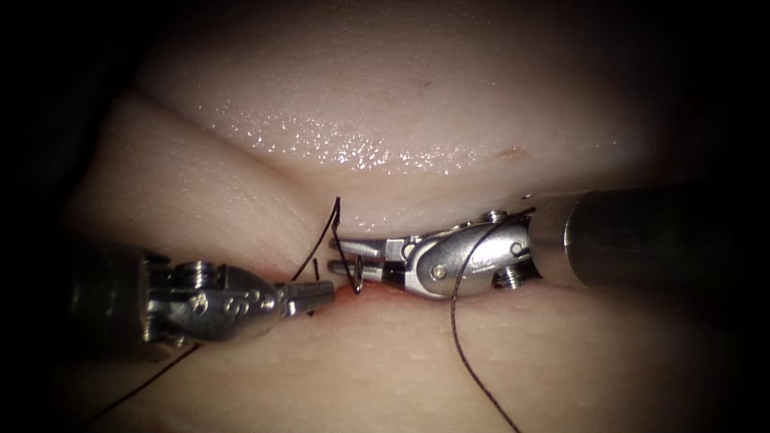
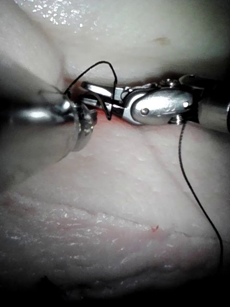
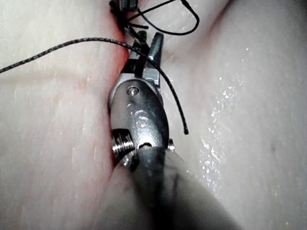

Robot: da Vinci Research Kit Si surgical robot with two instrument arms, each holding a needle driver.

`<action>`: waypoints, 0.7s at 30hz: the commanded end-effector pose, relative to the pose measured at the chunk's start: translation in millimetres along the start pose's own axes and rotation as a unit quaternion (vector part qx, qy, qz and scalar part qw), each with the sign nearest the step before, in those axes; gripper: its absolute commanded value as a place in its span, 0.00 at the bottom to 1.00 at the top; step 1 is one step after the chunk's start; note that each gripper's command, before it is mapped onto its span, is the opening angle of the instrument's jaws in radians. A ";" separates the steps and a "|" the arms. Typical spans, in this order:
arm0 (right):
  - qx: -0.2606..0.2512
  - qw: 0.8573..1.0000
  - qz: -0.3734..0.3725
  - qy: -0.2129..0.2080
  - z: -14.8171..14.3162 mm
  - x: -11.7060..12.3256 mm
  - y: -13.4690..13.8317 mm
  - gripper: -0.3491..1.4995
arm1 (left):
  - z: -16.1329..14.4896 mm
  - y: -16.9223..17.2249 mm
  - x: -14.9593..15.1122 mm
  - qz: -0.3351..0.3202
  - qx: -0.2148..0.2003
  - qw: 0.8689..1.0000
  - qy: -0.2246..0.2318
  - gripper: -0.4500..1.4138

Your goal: Wound Closure

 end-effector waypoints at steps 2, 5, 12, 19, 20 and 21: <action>0.008 1.000 0.003 0.004 1.1 -0.4 -0.5 0.00 | 0.8 0.3 0.0 0.002 -0.001 1.000 0.000 0.08; 0.019 1.000 0.005 0.005 1.2 -0.4 -0.9 0.00 | 0.7 0.3 0.1 0.002 0.000 1.000 -0.001 0.08; 0.031 0.999 0.015 0.004 1.3 -0.6 -1.2 0.00 | 0.6 0.2 0.1 0.004 0.001 1.000 -0.002 0.07; 0.031 0.999 0.026 -0.001 1.3 -0.7 -1.1 0.00 | 0.7 0.2 0.1 0.007 0.002 1.000 -0.002 0.06; 0.030 0.999 0.029 -0.002 1.3 -0.7 -1.0 0.00 | 0.7 0.3 0.1 0.007 0.002 1.000 -0.002 0.06; 0.030 0.999 0.034 -0.005 1.3 -0.7 -1.0 0.00 | 0.7 0.3 0.1 0.007 0.002 1.000 -0.003 0.06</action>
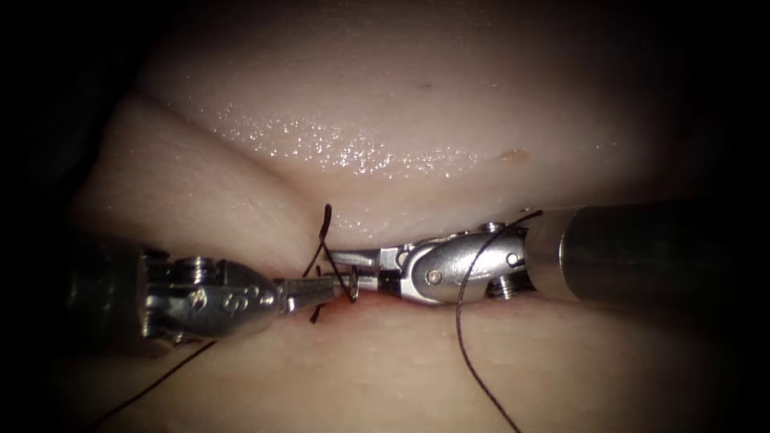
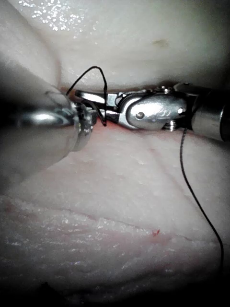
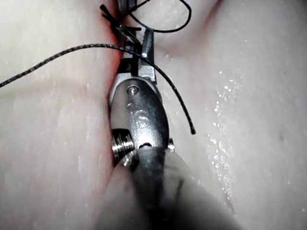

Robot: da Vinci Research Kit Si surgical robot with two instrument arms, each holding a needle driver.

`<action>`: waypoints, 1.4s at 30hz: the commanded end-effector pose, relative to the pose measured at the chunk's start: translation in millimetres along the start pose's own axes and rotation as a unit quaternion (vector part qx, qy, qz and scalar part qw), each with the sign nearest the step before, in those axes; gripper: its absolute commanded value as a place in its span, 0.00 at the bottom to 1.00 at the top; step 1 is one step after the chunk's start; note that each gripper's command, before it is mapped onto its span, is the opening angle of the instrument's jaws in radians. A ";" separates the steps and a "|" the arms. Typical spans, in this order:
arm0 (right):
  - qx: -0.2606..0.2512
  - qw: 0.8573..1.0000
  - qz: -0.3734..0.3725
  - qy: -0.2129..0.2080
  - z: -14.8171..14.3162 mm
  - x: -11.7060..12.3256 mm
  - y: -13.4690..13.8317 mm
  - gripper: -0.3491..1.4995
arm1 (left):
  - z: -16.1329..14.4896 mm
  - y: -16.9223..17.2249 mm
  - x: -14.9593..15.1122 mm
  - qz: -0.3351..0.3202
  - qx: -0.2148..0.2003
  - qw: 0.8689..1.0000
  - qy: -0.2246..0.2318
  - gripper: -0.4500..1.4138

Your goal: Wound Closure

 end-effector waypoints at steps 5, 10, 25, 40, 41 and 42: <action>0.011 0.999 0.040 -0.013 0.9 -0.6 -0.4 0.00 | 0.8 0.6 -0.1 0.003 0.000 1.000 0.000 0.06; 0.016 0.997 0.072 -0.017 0.5 -1.0 -0.8 0.00 | 0.8 0.7 -0.1 0.003 0.000 1.000 0.000 0.06; 0.060 0.995 0.073 -0.014 0.8 -0.4 -2.8 0.00 | 0.8 0.7 -0.1 0.008 0.000 1.000 -0.001 0.05; 0.005 0.995 0.101 -0.016 0.2 -0.5 -0.2 0.00 | 0.8 1.0 0.1 0.013 0.002 1.000 -0.002 0.05; -0.003 0.994 0.105 -0.011 0.0 -0.3 0.3 0.00 | 0.9 1.1 0.1 0.012 0.003 1.000 -0.002 0.05; -0.008 0.995 0.097 -0.010 -0.2 -0.1 0.9 0.00 | 0.9 1.2 0.2 0.012 0.004 1.000 -0.003 0.05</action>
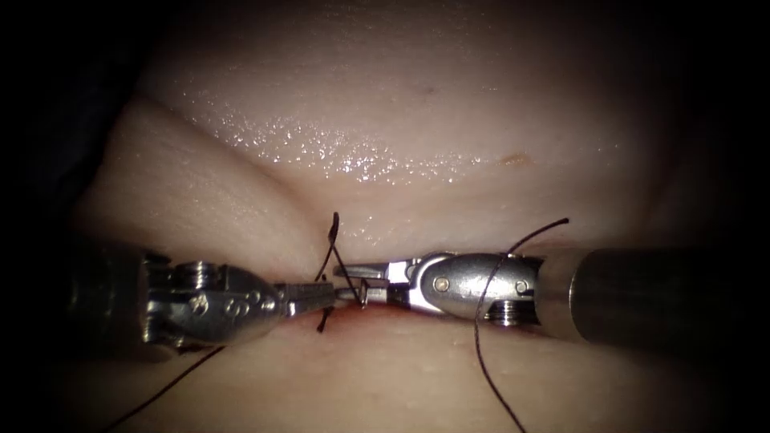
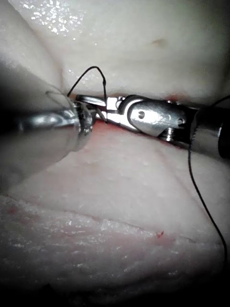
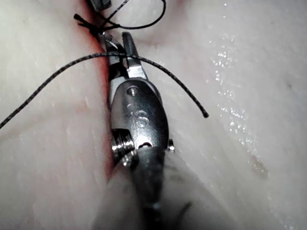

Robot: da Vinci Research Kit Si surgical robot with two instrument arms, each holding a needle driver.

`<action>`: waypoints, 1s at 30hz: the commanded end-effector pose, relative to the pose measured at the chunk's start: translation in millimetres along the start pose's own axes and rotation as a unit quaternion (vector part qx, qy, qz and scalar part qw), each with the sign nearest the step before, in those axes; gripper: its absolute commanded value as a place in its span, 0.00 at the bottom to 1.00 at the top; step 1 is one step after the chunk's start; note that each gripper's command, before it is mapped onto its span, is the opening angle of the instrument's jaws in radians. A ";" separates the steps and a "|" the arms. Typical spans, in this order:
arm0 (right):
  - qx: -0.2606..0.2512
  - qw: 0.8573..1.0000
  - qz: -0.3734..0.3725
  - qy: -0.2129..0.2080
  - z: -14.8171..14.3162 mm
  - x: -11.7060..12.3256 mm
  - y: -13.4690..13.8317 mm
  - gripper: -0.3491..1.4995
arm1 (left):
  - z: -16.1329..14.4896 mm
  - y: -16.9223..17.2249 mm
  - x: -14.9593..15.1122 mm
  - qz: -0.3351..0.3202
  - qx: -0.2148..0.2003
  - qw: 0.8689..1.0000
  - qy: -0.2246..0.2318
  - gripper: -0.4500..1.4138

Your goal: Wound Closure

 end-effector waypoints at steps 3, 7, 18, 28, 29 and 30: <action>-0.029 0.999 -0.024 0.012 0.3 1.5 2.8 0.00 | 1.2 1.0 0.5 0.003 0.003 1.000 -0.001 0.05; -0.055 0.998 -0.033 0.025 0.1 3.5 5.5 0.00 | 2.0 1.9 1.3 0.004 0.001 1.000 0.002 0.05; -0.075 0.996 -0.035 0.037 -0.4 5.0 7.9 0.00 | 5.4 1.5 0.5 0.018 -0.005 1.000 -0.002 0.04; -0.089 0.994 -0.045 0.048 -1.4 6.5 10.1 0.00 | 8.0 2.4 -1.2 0.014 -0.018 1.000 -0.007 0.05; -0.090 0.994 -0.046 0.048 -1.5 6.7 10.3 0.00 | 8.2 2.6 -1.4 0.013 -0.020 1.000 -0.007 0.05; -0.091 0.993 -0.047 0.049 -1.6 6.8 10.5 0.00 | 8.3 2.9 -1.6 0.011 -0.023 1.000 -0.007 0.05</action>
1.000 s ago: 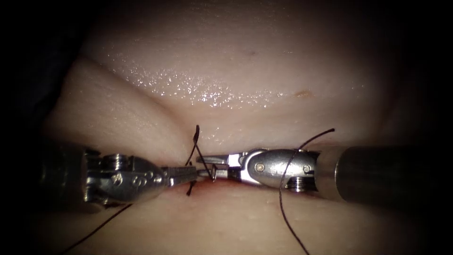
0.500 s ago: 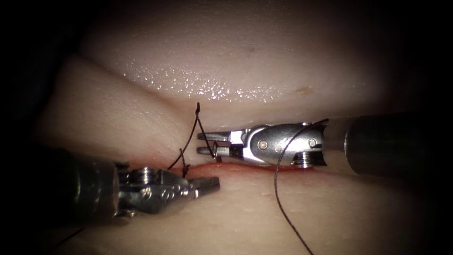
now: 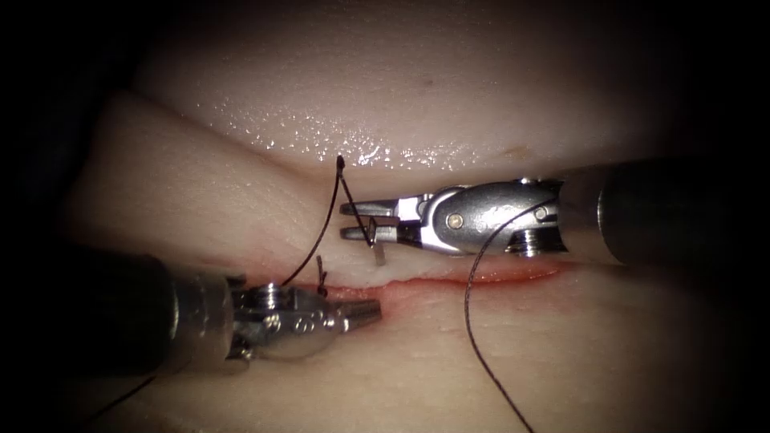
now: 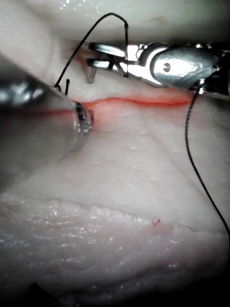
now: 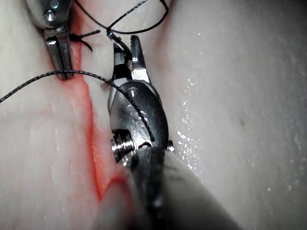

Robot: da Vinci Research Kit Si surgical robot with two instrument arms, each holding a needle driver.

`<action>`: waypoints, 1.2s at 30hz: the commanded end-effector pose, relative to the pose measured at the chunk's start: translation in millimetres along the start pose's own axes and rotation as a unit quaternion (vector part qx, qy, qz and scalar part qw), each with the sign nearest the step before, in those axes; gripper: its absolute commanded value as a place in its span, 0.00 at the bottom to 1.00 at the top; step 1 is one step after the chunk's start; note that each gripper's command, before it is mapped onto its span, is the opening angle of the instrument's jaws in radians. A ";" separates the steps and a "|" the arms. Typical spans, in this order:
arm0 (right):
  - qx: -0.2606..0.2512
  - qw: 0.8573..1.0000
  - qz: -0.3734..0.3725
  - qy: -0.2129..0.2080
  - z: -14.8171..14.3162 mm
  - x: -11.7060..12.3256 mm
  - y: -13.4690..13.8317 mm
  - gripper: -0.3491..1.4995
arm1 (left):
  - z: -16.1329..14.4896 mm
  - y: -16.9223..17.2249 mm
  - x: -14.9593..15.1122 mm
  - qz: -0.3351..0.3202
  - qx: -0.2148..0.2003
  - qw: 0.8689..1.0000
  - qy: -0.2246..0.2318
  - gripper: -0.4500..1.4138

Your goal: Wound Closure

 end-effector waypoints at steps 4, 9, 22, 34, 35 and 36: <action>-0.006 1.000 -0.003 0.005 1.3 0.0 0.8 0.00 | 1.4 1.8 -0.7 0.001 -0.014 1.000 0.000 0.06; -0.018 1.000 -0.004 0.011 1.6 -0.1 0.7 0.00 | 1.2 2.7 -1.0 0.002 -0.016 1.000 0.001 0.06; -0.109 0.988 0.111 0.000 1.6 -0.6 1.9 0.00 | 1.3 2.9 -1.3 0.001 -0.015 1.000 0.001 0.09; -0.129 0.954 0.268 -0.032 1.2 -2.6 4.1 0.00 | 1.1 3.1 -1.5 0.003 -0.016 1.000 0.002 0.10; -0.128 0.951 0.278 -0.037 1.2 -2.9 4.2 0.00 | 1.0 3.1 -1.5 0.003 -0.017 1.000 0.002 0.10; -0.127 0.948 0.289 -0.042 1.3 -3.1 4.3 0.00 | 1.0 3.2 -1.5 0.003 -0.017 1.000 0.002 0.10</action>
